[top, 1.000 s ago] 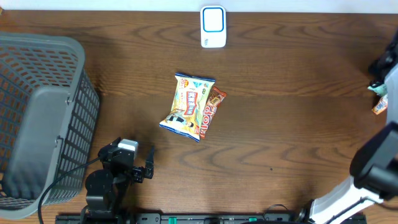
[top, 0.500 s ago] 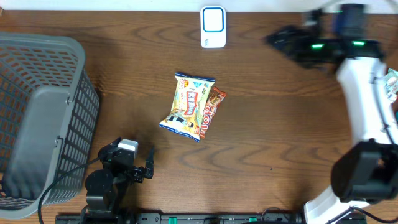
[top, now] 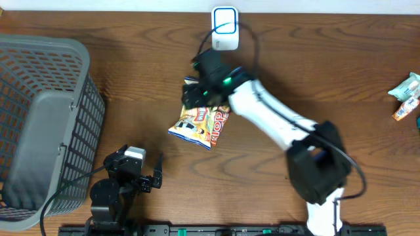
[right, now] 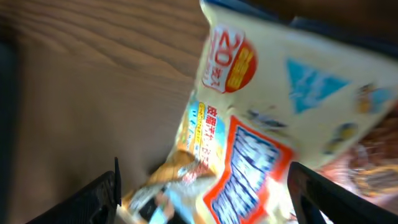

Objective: Scan the item barcode
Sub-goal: 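Reach right gripper to yellow snack bag and grasp it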

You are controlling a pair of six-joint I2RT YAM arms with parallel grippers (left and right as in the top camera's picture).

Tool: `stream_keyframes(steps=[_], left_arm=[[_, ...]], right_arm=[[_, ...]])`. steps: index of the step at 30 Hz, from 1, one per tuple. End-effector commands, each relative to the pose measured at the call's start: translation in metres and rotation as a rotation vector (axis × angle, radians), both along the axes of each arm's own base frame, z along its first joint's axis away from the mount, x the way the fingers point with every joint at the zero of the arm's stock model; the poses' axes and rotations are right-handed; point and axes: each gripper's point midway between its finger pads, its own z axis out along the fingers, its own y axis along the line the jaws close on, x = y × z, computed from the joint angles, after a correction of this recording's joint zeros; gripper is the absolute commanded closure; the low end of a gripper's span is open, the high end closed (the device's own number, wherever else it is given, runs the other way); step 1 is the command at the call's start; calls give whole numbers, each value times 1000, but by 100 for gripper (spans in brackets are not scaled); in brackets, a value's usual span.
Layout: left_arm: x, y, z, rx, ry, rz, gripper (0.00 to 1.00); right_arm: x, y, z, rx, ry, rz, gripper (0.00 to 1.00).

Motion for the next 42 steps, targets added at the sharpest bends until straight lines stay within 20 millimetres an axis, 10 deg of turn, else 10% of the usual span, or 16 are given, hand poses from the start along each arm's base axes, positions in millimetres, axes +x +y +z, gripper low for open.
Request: stream_keyframes(steps=[1, 8, 13, 14, 19, 27, 35, 42], left_arm=[[-2, 0, -10, 16, 25, -5, 2], [-2, 0, -10, 15, 25, -5, 2], [-2, 0, -10, 16, 25, -5, 2], [-2, 0, -10, 16, 25, -5, 2], [-2, 0, -10, 16, 25, -5, 2], [-2, 0, -10, 16, 25, -5, 2], [-2, 0, -10, 16, 25, -5, 2], [-2, 0, -10, 15, 25, -5, 2]], right_arm=[[12, -19, -34, -144, -30, -207, 18], [5, -29, -94, -225, 66, -257, 38], [2, -30, -104, -239, 83, -238, 82], [3, -28, -100, -229, 80, -221, 98], [-11, -3, -26, 101, 290, -126, 99], [-38, -45, 107, 620, 691, -99, 98], [-69, -123, 110, 544, 1096, -502, 98], [-88, -151, 121, 514, 1262, -633, 98]])
